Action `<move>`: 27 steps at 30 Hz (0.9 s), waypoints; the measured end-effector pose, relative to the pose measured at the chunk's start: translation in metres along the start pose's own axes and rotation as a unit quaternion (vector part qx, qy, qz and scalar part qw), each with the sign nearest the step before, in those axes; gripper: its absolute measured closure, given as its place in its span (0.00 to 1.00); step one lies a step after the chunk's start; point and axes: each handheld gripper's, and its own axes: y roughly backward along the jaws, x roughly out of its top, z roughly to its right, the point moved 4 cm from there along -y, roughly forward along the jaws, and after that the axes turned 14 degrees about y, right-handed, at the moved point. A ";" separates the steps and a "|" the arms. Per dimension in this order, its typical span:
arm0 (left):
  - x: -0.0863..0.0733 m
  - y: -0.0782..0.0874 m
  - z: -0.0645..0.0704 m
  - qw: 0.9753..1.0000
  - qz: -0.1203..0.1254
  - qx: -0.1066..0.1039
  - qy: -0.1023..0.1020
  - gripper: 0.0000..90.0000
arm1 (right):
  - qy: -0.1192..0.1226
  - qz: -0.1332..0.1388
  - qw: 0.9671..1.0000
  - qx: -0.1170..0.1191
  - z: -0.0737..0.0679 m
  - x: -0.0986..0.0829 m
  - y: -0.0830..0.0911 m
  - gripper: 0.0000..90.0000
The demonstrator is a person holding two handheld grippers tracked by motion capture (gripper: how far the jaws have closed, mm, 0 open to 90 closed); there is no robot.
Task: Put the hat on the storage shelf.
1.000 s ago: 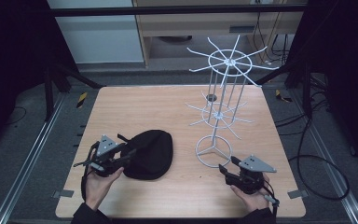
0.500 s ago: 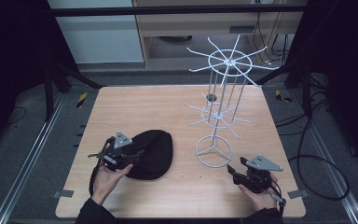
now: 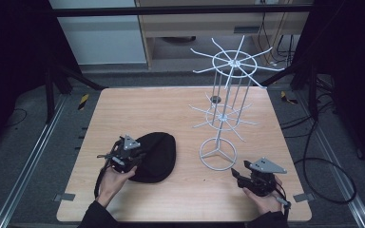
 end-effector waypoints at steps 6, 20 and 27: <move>0.002 0.010 0.000 0.999 0.031 -0.015 0.010 0.96 | -0.003 -0.001 1.000 0.001 0.000 -0.001 0.000 0.46; 0.011 0.050 0.010 0.991 0.125 -0.047 0.018 0.96 | 0.001 0.001 1.000 -0.004 0.002 -0.002 0.001 0.46; 0.018 0.076 0.020 0.981 0.179 -0.076 0.023 0.96 | 0.002 0.002 1.000 -0.007 0.002 -0.002 0.002 0.45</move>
